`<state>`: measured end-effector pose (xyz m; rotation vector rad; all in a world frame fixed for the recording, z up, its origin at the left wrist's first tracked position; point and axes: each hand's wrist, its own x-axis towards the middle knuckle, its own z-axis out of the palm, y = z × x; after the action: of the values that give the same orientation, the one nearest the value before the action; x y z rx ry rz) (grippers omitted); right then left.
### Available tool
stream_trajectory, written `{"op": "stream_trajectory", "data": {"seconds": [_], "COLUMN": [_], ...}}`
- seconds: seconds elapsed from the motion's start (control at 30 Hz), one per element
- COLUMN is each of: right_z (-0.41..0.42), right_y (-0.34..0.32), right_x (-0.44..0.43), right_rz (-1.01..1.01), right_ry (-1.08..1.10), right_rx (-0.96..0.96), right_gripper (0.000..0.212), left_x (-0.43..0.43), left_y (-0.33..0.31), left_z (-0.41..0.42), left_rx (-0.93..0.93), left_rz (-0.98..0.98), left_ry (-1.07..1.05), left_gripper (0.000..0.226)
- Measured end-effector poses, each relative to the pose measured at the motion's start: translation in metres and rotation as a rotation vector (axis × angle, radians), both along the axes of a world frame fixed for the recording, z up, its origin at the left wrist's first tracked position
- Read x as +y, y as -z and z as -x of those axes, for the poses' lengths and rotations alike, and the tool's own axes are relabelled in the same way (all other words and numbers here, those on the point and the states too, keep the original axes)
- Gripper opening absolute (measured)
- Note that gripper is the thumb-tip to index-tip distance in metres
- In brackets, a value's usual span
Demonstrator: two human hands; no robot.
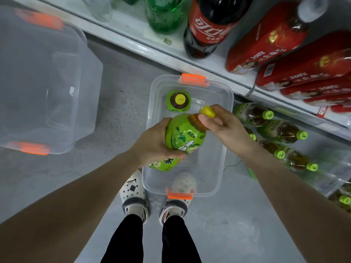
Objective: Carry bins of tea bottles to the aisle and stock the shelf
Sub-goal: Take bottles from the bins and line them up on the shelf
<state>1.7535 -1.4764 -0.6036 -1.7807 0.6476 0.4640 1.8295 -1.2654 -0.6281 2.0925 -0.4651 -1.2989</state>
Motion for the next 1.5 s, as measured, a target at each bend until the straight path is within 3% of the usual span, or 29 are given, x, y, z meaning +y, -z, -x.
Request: {"op": "stream_trajectory", "data": {"seconds": [0.1,0.17,0.23,0.3,0.43,0.5,0.7,0.9,1.07,1.2,1.27,1.4,1.5], "right_z": [-0.02,-0.032,-0.039,-0.044,-0.06,-0.064,-0.057,0.002,0.065,0.103,0.116,0.131,0.137], "right_y": [0.016,0.043,0.08,0.114,0.16,0.175,0.167,0.097,-0.004,-0.097,-0.146,-0.245,-0.317], "right_x": [0.007,0.011,0.012,0.017,0.032,0.037,0.041,0.049,0.053,0.052,0.052,0.051,0.047], "right_rz": [-0.253,-0.296,0.005,0.24,0.394,0.451,0.511,0.254,0.045,-0.058,-0.06,0.0,0.092], "right_ry": [0.184,0.322,0.193,-0.017,-0.142,-0.109,-0.044,0.389,0.639,0.687,0.678,0.675,0.647], "right_rx": [0.052,0.109,0.13,0.146,0.102,0.075,0.046,0.2,0.168,0.131,0.11,0.056,0.0], "right_gripper": [0.048,0.046,0.047,0.07,0.102,0.102,0.072,0.068,0.062,0.082,0.078,0.064,0.05], "left_x": [0.015,0.027,0.038,0.047,0.055,0.056,0.058,0.061,0.06,0.052,0.047,0.038,0.029], "left_y": [0.003,0.01,0.022,0.035,0.056,0.063,0.058,0.017,-0.05,-0.131,-0.178,-0.276,-0.346], "left_z": [-0.008,-0.012,-0.016,-0.021,-0.026,-0.026,-0.017,-0.005,0.005,0.015,0.019,0.026,0.025], "left_rx": [0.016,0.07,0.103,0.146,0.202,0.205,0.208,0.256,0.247,0.197,0.154,0.123,0.103], "left_rz": [-0.04,-0.064,-0.073,-0.044,0.005,0.006,0.003,0.026,0.03,0.029,0.03,0.068,0.122], "left_ry": [-0.11,-0.249,-0.37,-0.439,-0.511,-0.505,-0.529,-0.564,-0.54,-0.471,-0.449,-0.389,-0.353], "left_gripper": [0.09,0.088,0.091,0.093,0.094,0.095,0.094,0.091,0.092,0.08,0.068,0.082,0.07]}}
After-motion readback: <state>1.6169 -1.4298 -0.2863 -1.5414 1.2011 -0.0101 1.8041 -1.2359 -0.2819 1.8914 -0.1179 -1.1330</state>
